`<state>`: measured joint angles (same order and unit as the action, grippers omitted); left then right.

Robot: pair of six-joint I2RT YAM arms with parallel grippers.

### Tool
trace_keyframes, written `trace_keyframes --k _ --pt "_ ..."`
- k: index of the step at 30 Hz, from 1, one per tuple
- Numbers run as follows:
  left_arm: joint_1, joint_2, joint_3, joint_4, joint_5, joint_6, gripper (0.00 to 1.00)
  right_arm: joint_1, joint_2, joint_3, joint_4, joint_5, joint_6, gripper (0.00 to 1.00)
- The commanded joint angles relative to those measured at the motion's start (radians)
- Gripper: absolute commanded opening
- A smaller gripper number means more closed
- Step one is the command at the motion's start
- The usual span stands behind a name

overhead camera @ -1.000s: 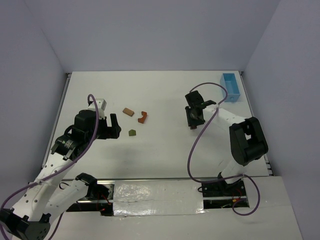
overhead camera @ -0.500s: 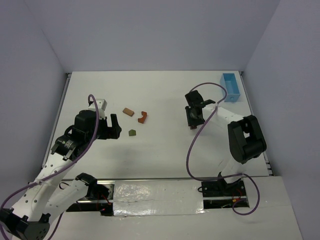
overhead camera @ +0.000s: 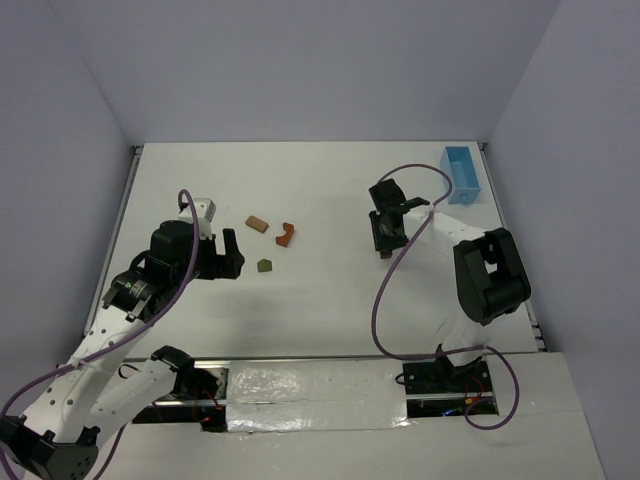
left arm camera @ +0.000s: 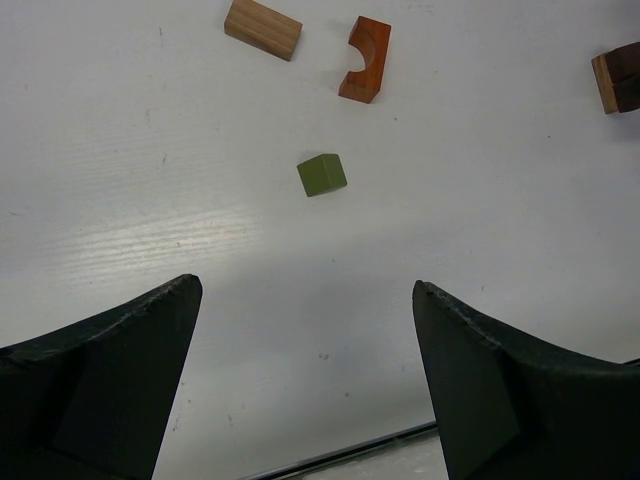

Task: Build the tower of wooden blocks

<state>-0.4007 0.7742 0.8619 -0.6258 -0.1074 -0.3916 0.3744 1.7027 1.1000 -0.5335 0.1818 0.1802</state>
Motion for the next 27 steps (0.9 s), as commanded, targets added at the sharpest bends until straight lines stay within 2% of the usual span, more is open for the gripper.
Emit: trace_keyframes --k 1,13,26,27 --pt "-0.007 -0.016 0.005 0.031 -0.005 0.017 1.00 -0.006 0.014 0.049 0.018 0.004 -0.013 0.28" --pt "-0.020 -0.018 0.003 0.029 -0.006 0.016 0.99 -0.006 0.023 0.052 0.017 0.013 -0.013 0.30" --pt "-0.026 -0.016 0.005 0.031 -0.003 0.016 0.99 -0.008 0.023 0.050 0.017 0.007 -0.019 0.44" --pt "-0.027 -0.016 0.005 0.031 -0.002 0.016 0.99 -0.008 0.021 0.049 0.015 0.007 -0.021 0.47"
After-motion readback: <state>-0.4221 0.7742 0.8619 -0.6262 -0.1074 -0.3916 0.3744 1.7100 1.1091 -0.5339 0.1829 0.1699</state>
